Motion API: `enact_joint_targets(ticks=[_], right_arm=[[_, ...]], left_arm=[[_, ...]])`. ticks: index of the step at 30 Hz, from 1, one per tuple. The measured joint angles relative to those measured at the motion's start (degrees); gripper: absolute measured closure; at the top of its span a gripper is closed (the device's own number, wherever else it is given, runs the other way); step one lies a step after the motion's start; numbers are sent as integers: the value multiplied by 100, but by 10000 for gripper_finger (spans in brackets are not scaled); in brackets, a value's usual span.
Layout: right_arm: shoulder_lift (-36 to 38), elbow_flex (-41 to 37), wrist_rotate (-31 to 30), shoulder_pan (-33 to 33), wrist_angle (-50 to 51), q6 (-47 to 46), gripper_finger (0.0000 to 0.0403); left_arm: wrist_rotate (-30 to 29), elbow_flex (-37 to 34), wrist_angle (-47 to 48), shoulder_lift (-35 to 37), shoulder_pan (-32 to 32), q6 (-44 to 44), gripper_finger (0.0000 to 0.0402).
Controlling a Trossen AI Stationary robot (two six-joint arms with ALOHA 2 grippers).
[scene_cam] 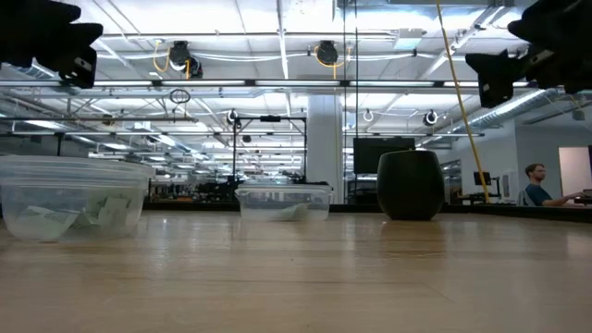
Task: Pick and place Stevia / Truvia into bins
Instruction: Return to Home Position
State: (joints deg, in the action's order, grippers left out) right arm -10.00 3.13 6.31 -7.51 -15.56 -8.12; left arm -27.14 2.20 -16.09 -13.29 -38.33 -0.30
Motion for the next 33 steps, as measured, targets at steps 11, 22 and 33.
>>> enact_joint_targets(ticks=[11,22,33], right_arm=[[93,-207,-328,344,769,-1518,145],[94,-218,-328,344,725,-1505,145],[94,-225,-327,341,725,-1503,145]], left_arm=[[-135,0,132,61,0,-137,275],[-135,0,131,56,0,-150,275],[-135,0,133,56,0,-148,275]])
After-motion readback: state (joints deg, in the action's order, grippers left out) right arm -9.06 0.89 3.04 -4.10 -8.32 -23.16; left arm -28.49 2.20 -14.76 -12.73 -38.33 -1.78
